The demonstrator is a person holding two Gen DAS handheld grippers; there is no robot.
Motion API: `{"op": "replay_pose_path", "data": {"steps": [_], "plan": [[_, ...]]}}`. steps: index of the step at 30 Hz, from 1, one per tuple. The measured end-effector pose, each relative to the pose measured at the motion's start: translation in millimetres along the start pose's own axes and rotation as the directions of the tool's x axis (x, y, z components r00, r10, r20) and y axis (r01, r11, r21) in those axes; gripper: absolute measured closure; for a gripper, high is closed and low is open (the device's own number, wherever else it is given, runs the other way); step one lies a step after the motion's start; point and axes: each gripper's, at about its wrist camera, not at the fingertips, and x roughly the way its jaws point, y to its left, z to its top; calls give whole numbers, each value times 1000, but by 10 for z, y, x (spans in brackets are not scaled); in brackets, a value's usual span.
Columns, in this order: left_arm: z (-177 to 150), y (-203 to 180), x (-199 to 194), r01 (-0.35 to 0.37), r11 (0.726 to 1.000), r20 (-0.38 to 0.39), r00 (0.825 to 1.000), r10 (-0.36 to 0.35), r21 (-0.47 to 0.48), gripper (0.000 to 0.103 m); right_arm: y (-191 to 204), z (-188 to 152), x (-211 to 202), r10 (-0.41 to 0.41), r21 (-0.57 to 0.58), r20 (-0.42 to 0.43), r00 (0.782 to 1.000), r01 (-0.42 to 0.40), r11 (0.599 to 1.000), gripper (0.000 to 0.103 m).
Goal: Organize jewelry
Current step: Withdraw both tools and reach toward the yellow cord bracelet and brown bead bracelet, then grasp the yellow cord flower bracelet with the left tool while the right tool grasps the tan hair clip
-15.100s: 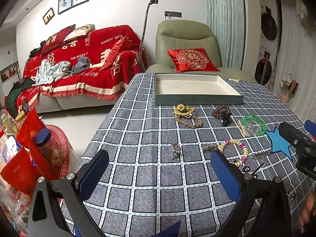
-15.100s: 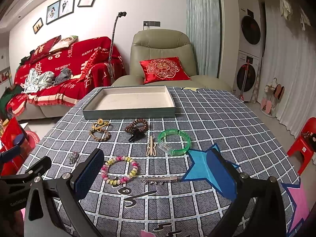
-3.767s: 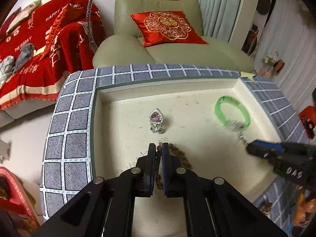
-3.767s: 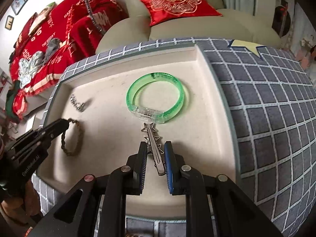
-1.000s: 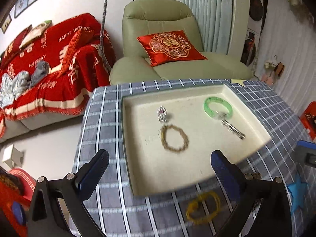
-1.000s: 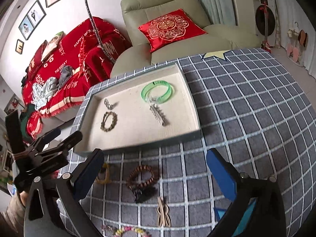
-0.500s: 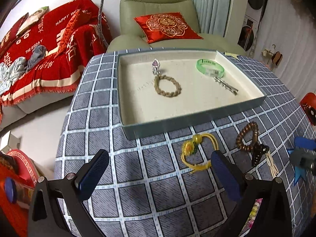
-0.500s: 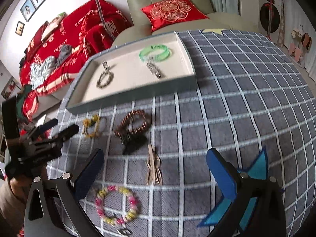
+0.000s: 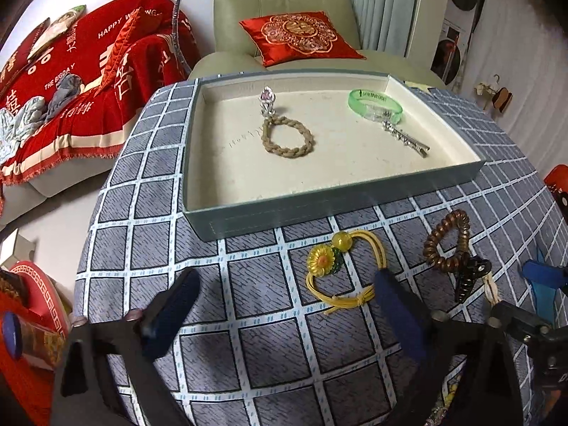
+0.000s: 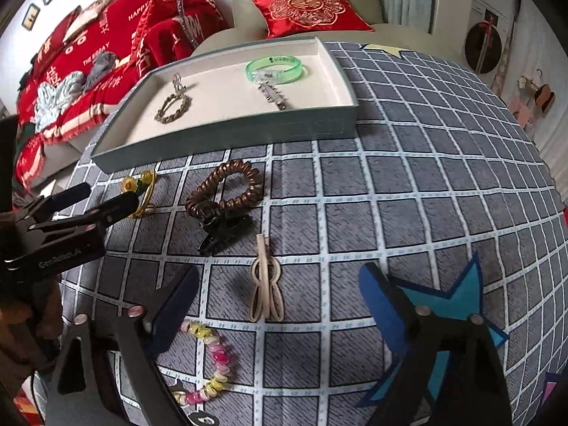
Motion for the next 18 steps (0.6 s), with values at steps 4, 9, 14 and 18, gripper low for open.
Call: {"op": "replay_pose_path", "data": {"steps": [4, 9, 14, 18], "plan": [[-5, -25, 28, 5, 1000, -8, 1000, -5, -1, 0, 80, 3, 62, -31, -22, -4, 1000, 31, 999, 29], [14, -100, 30, 11, 1000, -5, 1000, -10, 20, 5, 213, 12, 107, -76, -81, -2, 997, 75, 994, 31], [21, -174, -24, 46, 998, 0, 999, -46, 45, 24, 255, 21, 97, -71, -96, 1, 997, 71, 993, 41], [11, -219, -65, 78, 995, 2, 997, -79, 61, 47, 278, 18, 87, -68, -97, 1, 998, 67, 993, 53]]}}
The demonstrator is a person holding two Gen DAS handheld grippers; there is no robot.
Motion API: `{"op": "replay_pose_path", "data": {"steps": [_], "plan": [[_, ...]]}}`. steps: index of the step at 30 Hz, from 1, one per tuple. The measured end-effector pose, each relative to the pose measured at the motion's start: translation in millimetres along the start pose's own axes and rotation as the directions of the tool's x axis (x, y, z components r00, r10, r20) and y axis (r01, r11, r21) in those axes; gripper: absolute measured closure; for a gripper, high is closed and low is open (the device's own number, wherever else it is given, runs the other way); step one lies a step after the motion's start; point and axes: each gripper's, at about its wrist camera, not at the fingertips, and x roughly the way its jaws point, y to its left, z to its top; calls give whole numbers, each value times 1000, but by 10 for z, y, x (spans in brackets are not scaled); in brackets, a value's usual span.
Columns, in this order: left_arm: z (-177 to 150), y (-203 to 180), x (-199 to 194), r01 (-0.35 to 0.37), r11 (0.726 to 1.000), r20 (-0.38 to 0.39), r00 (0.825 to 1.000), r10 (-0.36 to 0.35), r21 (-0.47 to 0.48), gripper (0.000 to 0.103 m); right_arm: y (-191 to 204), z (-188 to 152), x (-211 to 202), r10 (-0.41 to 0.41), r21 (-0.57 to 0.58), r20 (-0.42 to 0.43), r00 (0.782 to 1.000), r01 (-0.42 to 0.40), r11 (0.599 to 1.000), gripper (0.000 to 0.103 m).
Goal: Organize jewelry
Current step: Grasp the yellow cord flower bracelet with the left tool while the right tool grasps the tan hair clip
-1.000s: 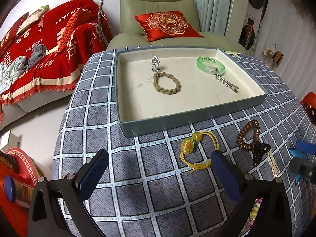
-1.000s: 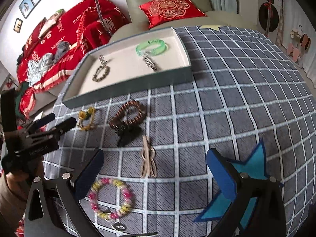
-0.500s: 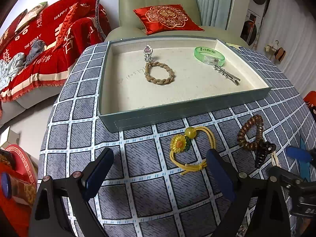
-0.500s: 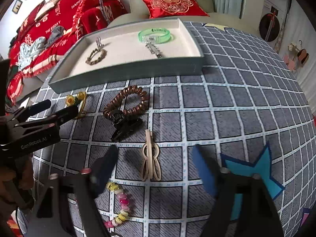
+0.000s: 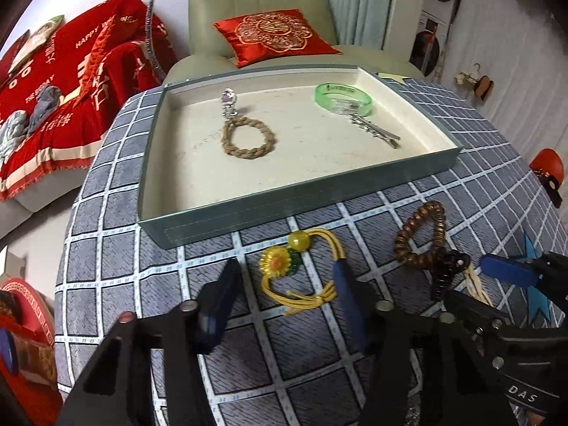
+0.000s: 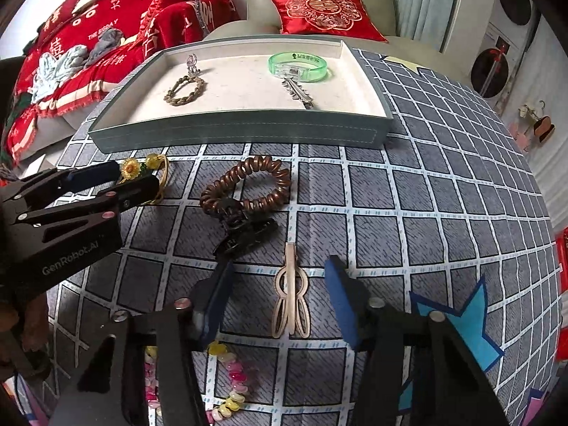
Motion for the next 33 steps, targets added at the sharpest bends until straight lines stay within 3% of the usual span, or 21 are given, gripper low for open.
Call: {"op": "replay_pose_path", "data": {"steps": [3, 6, 11, 17, 27, 33], "plan": [[-2, -22, -5, -25, 1000, 2, 1000, 25, 18, 71, 2, 0, -10, -1, 7, 0, 1000, 1, 1000, 68], [-2, 7, -29, 2, 1000, 1, 1000, -2, 1, 74, 11, 7, -8, -8, 7, 2, 1000, 8, 1000, 84], [-30, 99, -91, 47, 997, -1, 999, -48, -54, 74, -71, -27, -65, 1, 42, 21, 1000, -2, 999, 84], [-43, 174, -265, 82, 993, 30, 996, -80, -81, 74, -271, -46, -262, 67, 105, 58, 996, -73, 992, 84], [77, 222, -699, 126, 990, 119, 986, -117, -66, 74, -470, -13, -560, 156, 180, 109, 982, -173, 968, 84], [277, 313, -876, 121, 991, 168, 980, -111, -54, 74, -542, 199, -717, 193, 201, 142, 971, -219, 955, 84]]}}
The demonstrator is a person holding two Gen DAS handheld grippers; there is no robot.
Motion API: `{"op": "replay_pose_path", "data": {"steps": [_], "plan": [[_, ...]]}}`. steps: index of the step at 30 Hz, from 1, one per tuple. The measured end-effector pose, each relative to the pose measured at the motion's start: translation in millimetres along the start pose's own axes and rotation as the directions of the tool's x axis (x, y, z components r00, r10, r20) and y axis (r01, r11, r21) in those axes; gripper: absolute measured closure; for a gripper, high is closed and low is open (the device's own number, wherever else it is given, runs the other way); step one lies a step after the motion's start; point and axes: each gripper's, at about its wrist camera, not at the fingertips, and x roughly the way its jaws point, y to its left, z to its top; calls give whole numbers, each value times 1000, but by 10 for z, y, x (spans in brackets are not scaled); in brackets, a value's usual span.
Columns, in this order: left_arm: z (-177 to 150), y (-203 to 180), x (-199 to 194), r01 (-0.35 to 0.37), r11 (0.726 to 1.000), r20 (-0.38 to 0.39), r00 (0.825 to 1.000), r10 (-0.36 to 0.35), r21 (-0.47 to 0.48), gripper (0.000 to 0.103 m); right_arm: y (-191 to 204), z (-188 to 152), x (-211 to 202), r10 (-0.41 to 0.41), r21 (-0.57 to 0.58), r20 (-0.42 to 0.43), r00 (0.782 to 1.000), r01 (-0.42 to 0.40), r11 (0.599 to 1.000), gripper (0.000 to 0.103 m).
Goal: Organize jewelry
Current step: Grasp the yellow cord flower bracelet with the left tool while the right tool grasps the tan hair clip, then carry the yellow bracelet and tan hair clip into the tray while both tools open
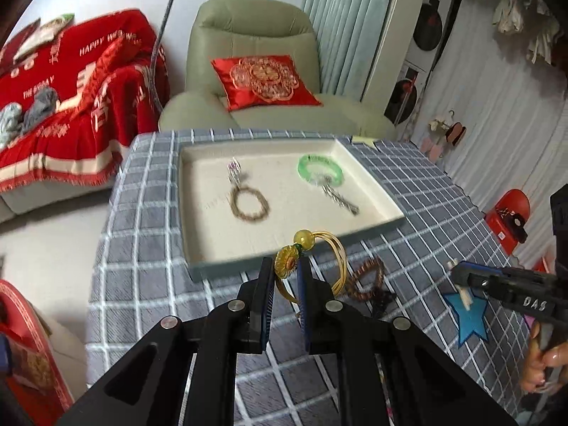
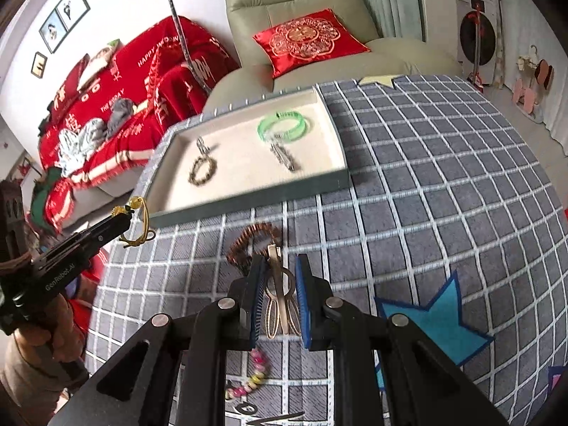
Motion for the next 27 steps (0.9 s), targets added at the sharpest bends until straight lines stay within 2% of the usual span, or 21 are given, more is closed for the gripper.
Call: {"op": "replay_pose_path", "data": {"steps": [7, 14, 19, 27], "plan": [[318, 208, 35, -14, 999, 21, 1000, 15, -31, 74, 70, 342, -40, 12, -22, 25, 1000, -12, 1000, 84], [614, 321, 197, -35, 999, 21, 999, 36, -27, 74, 128, 720, 121, 63, -21, 24, 998, -63, 998, 84], [781, 313, 370, -44, 999, 15, 999, 44, -8, 74, 130, 964, 365, 92, 13, 3, 996, -92, 996, 84], [823, 311, 867, -79, 997, -52, 996, 79, 5, 74, 120, 1179, 848, 53, 17, -36, 998, -52, 998, 84]]}}
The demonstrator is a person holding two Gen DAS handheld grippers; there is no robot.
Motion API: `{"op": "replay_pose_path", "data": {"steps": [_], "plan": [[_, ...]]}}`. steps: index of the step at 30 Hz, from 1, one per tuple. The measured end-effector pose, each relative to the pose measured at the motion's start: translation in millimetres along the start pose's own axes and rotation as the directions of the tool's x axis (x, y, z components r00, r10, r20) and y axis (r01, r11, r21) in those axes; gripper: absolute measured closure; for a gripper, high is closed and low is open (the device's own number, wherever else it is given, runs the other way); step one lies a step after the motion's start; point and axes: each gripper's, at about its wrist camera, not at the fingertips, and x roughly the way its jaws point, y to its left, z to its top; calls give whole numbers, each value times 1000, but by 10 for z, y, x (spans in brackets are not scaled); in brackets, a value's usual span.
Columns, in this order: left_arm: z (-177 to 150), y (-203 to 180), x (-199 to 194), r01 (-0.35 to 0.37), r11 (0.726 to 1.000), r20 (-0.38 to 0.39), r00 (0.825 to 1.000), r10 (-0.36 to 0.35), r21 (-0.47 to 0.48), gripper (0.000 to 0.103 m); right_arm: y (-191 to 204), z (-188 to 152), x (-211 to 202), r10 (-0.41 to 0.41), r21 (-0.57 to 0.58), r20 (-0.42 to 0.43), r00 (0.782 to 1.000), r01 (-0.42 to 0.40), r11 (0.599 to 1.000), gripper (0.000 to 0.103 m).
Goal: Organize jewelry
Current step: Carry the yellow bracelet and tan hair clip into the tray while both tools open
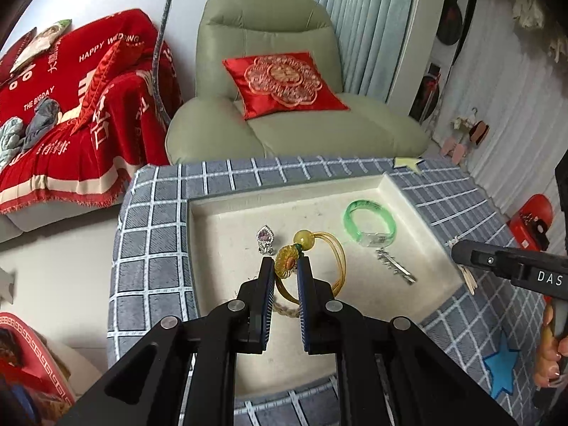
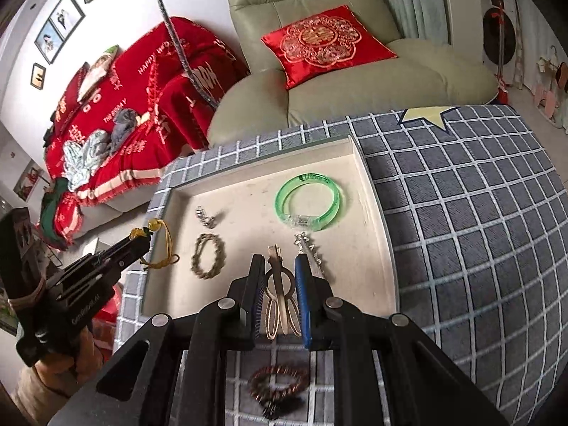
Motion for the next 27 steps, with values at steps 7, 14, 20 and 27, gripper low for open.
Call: {"op": "replay_pose_path", "data": {"steps": [7, 14, 20, 27], "plan": [[-36, -32, 355, -39, 999, -48, 998, 40, 21, 74, -110, 79, 378, -58, -3, -24, 998, 58, 998, 84], [-93, -28, 536, -57, 998, -84, 995, 59, 30, 74, -162, 67, 608, -93, -21, -45, 995, 93, 995, 84], [-132, -45, 627, -65, 997, -102, 992, 68, 38, 74, -222, 26, 734, -107, -17, -64, 992, 106, 994, 84], [-185, -63, 695, -81, 995, -120, 989, 88, 56, 74, -243, 6, 767, -113, -10, -65, 991, 113, 994, 84]]}}
